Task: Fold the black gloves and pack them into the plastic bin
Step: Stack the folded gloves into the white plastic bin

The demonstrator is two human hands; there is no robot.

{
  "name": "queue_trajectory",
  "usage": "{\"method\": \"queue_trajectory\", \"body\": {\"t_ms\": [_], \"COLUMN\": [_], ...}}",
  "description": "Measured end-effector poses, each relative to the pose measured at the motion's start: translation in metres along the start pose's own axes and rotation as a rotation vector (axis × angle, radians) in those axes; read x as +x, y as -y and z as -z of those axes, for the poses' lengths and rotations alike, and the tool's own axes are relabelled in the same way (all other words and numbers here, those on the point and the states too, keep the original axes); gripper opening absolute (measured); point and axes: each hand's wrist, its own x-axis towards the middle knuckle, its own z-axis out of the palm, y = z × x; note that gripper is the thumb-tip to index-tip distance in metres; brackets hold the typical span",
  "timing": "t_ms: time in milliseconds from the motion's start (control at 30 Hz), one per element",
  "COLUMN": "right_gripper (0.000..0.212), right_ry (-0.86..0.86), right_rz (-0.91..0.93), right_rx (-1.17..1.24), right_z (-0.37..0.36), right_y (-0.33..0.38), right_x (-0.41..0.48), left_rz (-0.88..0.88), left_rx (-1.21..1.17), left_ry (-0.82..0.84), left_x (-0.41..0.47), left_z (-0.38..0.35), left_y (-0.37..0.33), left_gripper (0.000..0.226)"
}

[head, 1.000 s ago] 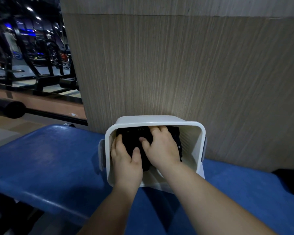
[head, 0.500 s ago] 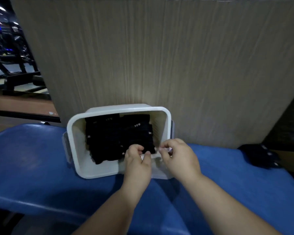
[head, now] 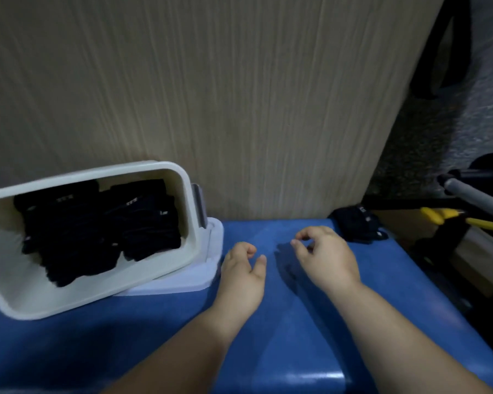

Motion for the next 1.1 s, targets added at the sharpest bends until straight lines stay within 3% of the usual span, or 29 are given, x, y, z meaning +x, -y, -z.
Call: {"method": "queue_trajectory", "body": {"t_ms": [167,233,500,867,1100], "right_gripper": [0.022,0.029,0.056,0.041,0.024], "right_ry": [-0.194,-0.238,-0.002,0.083,0.146], "right_rz": [-0.051,-0.102,-0.341,-0.378,-0.343], "right_rx": [-0.075,-0.112,-0.057,-0.032,0.156], "right_z": [0.03,0.041,0.043,0.041,0.043], "right_y": [-0.043,-0.059,-0.103,-0.114,-0.096], "right_x": [0.022,0.028,0.049,0.06,0.058], "left_rz": [0.013,0.037,0.004,0.03,0.129], "left_rx": [-0.013,-0.026,0.117,0.241,-0.022], "left_ry": [0.135,0.191,0.297,0.411,0.26], "left_x": [0.016,0.024,0.053,0.079,0.074], "left_z": [-0.046,-0.065,-0.121,-0.15,-0.134], "left_y": [-0.025,-0.035,-0.068,-0.087,-0.082], "left_gripper": [0.011,0.02,0.038,0.05,0.047]}}
